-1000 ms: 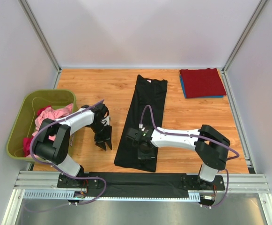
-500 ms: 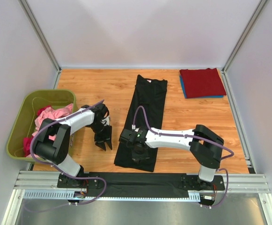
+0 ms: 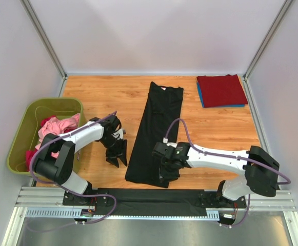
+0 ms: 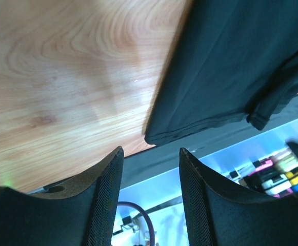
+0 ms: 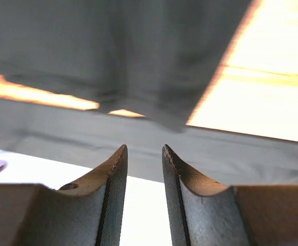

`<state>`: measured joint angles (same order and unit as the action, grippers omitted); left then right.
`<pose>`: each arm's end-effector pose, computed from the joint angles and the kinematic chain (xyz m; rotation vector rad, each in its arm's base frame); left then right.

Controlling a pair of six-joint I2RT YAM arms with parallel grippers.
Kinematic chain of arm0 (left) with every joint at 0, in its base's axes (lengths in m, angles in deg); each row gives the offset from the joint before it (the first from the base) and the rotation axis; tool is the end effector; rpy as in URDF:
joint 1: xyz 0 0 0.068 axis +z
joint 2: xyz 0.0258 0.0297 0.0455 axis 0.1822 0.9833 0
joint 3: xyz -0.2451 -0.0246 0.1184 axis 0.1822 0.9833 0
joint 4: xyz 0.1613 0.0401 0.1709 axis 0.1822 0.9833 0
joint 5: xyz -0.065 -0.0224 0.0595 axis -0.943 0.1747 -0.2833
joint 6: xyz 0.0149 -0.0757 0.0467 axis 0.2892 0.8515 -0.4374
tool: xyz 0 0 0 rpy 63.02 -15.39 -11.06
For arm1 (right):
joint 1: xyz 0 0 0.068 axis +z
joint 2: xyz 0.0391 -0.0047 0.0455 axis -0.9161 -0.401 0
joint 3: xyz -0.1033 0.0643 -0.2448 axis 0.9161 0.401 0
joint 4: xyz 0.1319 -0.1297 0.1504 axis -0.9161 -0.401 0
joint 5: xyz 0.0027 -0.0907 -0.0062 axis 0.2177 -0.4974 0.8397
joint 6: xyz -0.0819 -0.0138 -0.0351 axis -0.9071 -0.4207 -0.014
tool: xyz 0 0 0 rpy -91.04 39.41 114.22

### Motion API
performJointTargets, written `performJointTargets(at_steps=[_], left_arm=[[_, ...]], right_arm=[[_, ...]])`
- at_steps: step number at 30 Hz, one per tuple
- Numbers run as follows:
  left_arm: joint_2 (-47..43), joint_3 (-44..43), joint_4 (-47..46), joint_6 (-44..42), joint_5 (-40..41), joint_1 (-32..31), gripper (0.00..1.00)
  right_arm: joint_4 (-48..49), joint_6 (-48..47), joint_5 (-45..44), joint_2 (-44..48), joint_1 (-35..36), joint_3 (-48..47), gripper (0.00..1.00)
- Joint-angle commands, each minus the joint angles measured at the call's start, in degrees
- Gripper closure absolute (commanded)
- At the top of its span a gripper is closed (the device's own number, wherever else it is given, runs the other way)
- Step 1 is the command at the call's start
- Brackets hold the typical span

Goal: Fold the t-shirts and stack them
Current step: Fold the tshirt

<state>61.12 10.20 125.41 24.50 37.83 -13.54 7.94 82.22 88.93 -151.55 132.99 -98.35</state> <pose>0.1862 -0.1204 0.1422 0.0434 -2.8968 0.5807 0.0973 0.2267 0.1778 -0.0574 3.0481 0.2927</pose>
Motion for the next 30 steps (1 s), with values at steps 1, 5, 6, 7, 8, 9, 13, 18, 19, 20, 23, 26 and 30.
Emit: performJointTargets(at_steps=[1, 5, 6, 7, 8, 9, 13, 18, 19, 20, 23, 26, 30], left_arm=[[-0.52, 1.46, -1.23, -0.82, -2.56, -0.31, 0.46], [2.03, 1.64, -2.02, -0.29, -4.22, -0.40, 0.47], [3.25, 1.99, -2.19, -0.21, -4.75, -0.49, 0.48], [3.70, 2.16, -2.54, -0.20, -5.02, -0.58, 0.48], [3.97, 2.34, -2.72, -0.12, -4.93, -0.75, 0.50], [4.32, 2.60, -2.64, -0.03, -4.76, -0.93, 0.50], [4.93, 2.60, -2.72, 0.41, -4.58, -1.19, 0.51], [6.25, 5.23, -5.78, 2.43, -7.56, -1.19, 0.52], [6.43, 5.76, -6.41, 3.22, -8.35, -1.19, 0.53], [6.69, 6.38, -6.85, 3.40, -8.45, -1.37, 0.54], [7.31, 5.95, -6.33, 3.40, -7.31, -1.81, 0.56], [7.31, 5.86, -5.71, 3.66, -6.60, -1.90, 0.57], [6.17, 5.94, -5.01, 4.19, -5.99, -2.60, 0.56]], right_arm=[[6.08, 4.56, 3.11, 1.91, -1.15, 6.93, 0.65], [10.74, 6.76, 3.64, 3.15, -2.64, 12.03, 0.65], [11.45, 7.12, 3.64, 3.32, -2.91, 12.73, 0.65], [11.97, 7.47, 3.73, 3.59, -3.00, 14.22, 0.65], [13.55, 8.25, 3.90, 3.76, -3.26, 14.84, 0.64], [14.43, 8.78, 4.51, 4.20, -3.35, 15.46, 0.64], [20.31, 10.98, 5.75, 5.35, -3.44, 18.71, 0.64], [22.35, 12.30, 5.84, 5.61, -3.35, 20.73, 0.65], [22.44, 12.57, 5.75, 5.52, -3.35, 21.00, 0.66], [22.53, 12.57, 5.75, 5.43, -3.35, 21.26, 0.68], [22.62, 13.36, 5.49, 5.78, -3.35, 22.23, 0.78], [21.56, 13.54, 5.13, 6.92, -3.35, 22.67, 0.94], [17.70, 13.10, 3.91, 8.94, -3.35, 21.88, 1.00]])
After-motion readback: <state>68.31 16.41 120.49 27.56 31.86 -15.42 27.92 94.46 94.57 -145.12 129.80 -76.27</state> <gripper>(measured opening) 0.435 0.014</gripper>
